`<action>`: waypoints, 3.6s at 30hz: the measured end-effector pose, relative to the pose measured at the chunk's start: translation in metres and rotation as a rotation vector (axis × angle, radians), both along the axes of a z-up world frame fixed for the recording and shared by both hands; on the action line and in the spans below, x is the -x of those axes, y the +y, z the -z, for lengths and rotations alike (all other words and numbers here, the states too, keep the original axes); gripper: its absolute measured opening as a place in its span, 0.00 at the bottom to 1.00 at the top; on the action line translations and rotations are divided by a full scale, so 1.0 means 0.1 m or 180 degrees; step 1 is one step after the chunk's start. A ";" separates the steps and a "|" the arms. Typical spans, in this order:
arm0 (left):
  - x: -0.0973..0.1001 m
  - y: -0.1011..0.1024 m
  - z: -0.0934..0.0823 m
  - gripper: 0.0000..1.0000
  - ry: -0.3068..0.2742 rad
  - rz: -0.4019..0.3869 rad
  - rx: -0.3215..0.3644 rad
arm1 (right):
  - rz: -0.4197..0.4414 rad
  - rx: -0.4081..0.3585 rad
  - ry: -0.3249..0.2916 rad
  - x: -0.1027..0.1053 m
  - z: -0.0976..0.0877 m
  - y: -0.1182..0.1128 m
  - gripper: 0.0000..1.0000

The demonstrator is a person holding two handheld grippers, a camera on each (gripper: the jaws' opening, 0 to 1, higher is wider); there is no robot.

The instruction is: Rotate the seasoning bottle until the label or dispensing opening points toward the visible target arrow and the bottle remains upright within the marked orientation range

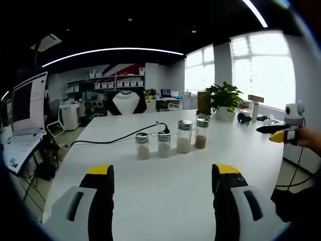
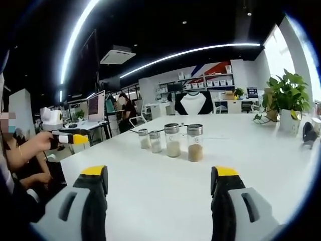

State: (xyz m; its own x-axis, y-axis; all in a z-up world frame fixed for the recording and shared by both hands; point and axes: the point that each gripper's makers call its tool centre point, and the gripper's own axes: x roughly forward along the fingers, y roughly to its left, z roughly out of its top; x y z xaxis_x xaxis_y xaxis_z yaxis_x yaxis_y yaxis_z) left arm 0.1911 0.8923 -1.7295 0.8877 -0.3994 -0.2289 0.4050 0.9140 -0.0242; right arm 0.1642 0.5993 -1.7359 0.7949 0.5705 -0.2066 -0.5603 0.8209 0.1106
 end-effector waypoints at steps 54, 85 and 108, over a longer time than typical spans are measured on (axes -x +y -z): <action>-1.55 -0.26 0.07 0.83 -0.0205 0.0265 -0.0119 | -0.0205 0.0211 0.0200 -0.56 0.24 0.03 0.81; -2.35 -0.29 0.66 0.64 -0.0009 0.0143 -0.0211 | -0.0175 0.0203 0.0361 -0.39 0.39 0.01 0.80; -2.46 -0.30 0.70 0.34 -0.0035 0.0118 -0.0322 | -0.0230 0.0242 0.0418 -0.37 0.47 0.10 0.79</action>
State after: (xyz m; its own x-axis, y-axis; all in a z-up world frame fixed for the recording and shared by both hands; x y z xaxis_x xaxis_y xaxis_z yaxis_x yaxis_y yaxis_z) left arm 0.4366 0.8619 -1.7994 0.8754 -0.4074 -0.2600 0.4384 0.8959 0.0723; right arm 0.2010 0.6091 -1.7829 0.7157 0.6040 -0.3507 -0.6031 0.7877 0.1259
